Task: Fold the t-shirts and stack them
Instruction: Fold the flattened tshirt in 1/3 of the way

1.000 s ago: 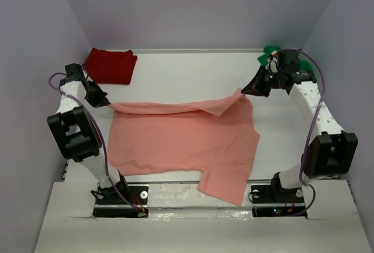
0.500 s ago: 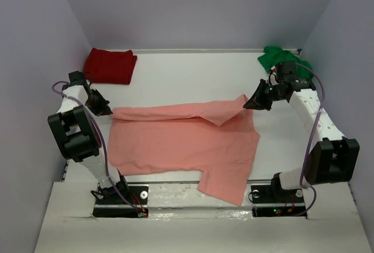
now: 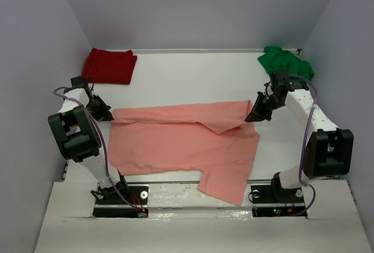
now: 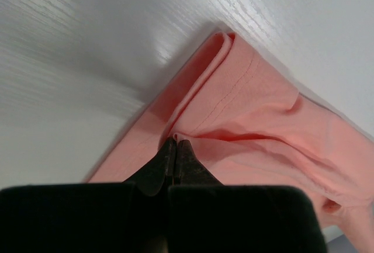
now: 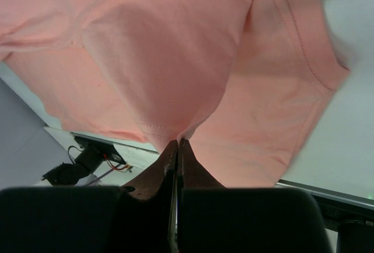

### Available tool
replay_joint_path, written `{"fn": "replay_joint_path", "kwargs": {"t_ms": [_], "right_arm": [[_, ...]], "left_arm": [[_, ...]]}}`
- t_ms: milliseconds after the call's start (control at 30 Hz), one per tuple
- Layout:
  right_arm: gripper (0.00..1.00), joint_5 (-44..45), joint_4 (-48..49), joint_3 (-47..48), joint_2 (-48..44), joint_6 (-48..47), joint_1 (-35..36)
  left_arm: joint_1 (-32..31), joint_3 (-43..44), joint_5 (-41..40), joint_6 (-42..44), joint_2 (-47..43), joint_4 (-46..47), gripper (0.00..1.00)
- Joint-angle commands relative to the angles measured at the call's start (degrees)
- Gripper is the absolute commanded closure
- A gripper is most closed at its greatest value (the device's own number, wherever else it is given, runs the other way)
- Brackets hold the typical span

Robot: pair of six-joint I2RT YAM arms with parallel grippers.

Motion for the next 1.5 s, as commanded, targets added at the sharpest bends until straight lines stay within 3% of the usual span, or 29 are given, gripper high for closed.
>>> {"fn": "replay_joint_path", "kwargs": {"t_ms": [0, 67, 133, 167, 267, 467, 500, 533, 633, 800, 1033, 1100, 1200, 1333, 1367, 1400, 1467], "right_arm": [[1.00, 2.35, -2.86, -1.58, 1.86, -3.06, 0.23], [1.00, 2.88, -3.30, -1.93, 2.91, -3.68, 0.23], [0.85, 2.79, -3.56, -2.20, 3.44, -4.03, 0.23], [0.67, 3.32, -3.56, -2.03, 3.79, -4.03, 0.23], [0.44, 6.29, -4.00, -0.10, 3.97, -4.12, 0.23], [0.43, 10.09, -2.95, 6.49, 6.43, -4.03, 0.23], [0.43, 10.18, -2.25, 7.02, 6.95, -3.95, 0.23], [0.43, 9.66, -0.42, 7.55, 8.09, -3.86, 0.23], [0.43, 7.64, 6.24, 6.86, 9.24, -3.33, 0.23], [0.47, 3.16, 17.95, 4.57, 10.91, -1.49, 0.23], [0.48, 2.62, 22.01, 7.20, 17.50, -2.89, 0.23], [0.50, 1.48, 23.94, 7.56, 19.78, -3.07, 0.23], [0.67, -1.07, 25.26, 8.78, 22.25, -2.46, 0.23], [0.77, -3.18, 27.20, 9.49, 24.27, -1.31, 0.23], [0.85, -3.44, 27.29, 9.75, 24.71, -1.22, 0.23], [0.91, -3.79, 27.37, 10.19, 25.24, -1.22, 0.23], [1.00, -4.32, 27.29, 11.42, 26.64, -0.96, 0.23]], "left_arm": [[0.26, -0.92, -1.42, 0.62, -1.30, -1.79, 1.00], [0.35, -0.92, -1.68, 0.79, -0.95, -1.88, 1.00], [0.44, -0.83, -2.30, 1.06, -0.51, -1.88, 1.00], [0.52, -0.74, -2.65, 1.15, -0.25, -1.97, 1.00], [1.14, -0.48, -3.18, 1.76, 0.45, -2.14, 1.00], [2.80, 1.28, -5.90, 2.46, 0.98, -3.02, 0.98], [3.24, 1.71, -6.08, 2.55, 0.64, -2.94, 0.93], [3.60, 2.07, -6.34, 2.38, 0.37, -2.50, 0.78], [5.79, 1.72, -4.51, 1.94, -3.21, 0.74, 0.52], [6.76, 1.10, 1.81, 0.89, -7.36, 6.02, 0.50], [6.77, 2.42, 5.77, 0.71, -7.01, 7.26, 0.48], [6.68, 1.55, 10.85, 0.44, -6.67, 9.27, 0.48], [5.46, 0.75, 16.14, 0.53, -5.17, 11.03, 0.51], [2.55, 0.75, 21.07, 1.76, -2.89, 10.95, 0.56], [1.85, 0.75, 21.95, 2.11, -2.28, 10.69, 0.59], [1.06, 0.84, 22.57, 2.81, -1.49, 10.43, 0.63], [-1.84, 1.02, 23.01, 3.95, 1.24, 9.11, 0.93]]}}
